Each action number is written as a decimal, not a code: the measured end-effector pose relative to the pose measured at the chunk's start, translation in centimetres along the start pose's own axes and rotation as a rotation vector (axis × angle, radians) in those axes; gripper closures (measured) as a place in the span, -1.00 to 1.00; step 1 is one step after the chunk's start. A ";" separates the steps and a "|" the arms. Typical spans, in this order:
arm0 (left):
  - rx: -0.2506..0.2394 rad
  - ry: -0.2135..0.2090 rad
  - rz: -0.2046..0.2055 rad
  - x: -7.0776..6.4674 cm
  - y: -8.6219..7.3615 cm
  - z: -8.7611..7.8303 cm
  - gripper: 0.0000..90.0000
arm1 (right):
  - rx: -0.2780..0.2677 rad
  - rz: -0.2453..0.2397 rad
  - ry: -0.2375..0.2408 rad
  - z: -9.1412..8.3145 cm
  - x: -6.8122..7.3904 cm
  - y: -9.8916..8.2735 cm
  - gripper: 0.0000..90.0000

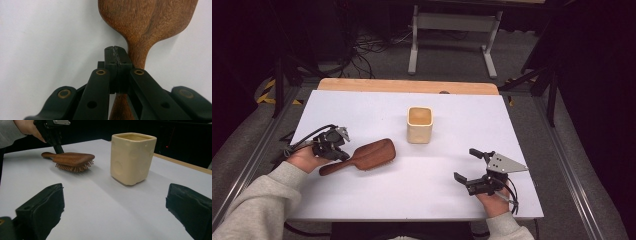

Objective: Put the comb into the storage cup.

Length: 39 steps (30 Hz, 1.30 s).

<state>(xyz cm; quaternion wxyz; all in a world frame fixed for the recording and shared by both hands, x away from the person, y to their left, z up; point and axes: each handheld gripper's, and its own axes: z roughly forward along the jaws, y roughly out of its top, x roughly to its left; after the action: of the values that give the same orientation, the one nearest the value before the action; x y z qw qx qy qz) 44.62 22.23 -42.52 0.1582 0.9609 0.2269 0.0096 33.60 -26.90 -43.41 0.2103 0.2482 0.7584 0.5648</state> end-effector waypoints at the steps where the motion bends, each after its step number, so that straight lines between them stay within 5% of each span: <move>1: -0.001 0.001 -0.001 0.0 0.0 0.0 1.00 | -0.001 0.001 0.000 0.0 0.0 0.0 -0.94; 5: -0.018 0.012 -0.018 0.1 -0.1 -0.3 0.84 | -0.001 0.000 0.001 0.0 0.0 0.0 -0.94; 11: -0.101 0.001 -0.087 0.4 -0.5 -1.5 0.21 | 0.000 0.003 -0.001 0.0 0.0 0.0 -0.94; 15: -0.141 -0.022 -0.073 0.1 -0.6 -1.9 -0.25 | 0.001 0.003 0.001 0.1 0.0 0.0 -0.94; 20: -0.129 -0.006 -0.025 -0.6 -0.4 -1.7 -0.67 | 0.001 0.004 0.000 0.1 0.0 0.0 -0.94; 30: -0.079 -0.003 0.025 -1.4 0.2 -0.8 -0.83 | 0.005 0.000 -0.003 0.1 0.0 0.0 -0.93; 39: -0.035 -0.002 0.091 -2.1 0.8 0.2 -0.62 | 0.004 0.000 0.000 0.1 0.1 0.0 -0.93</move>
<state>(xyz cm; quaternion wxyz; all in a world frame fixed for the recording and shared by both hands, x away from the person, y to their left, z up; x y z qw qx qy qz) 43.08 20.62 -42.37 0.1747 0.9673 0.1827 0.0198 33.62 -26.76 -43.50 0.2100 0.2488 0.7595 0.5632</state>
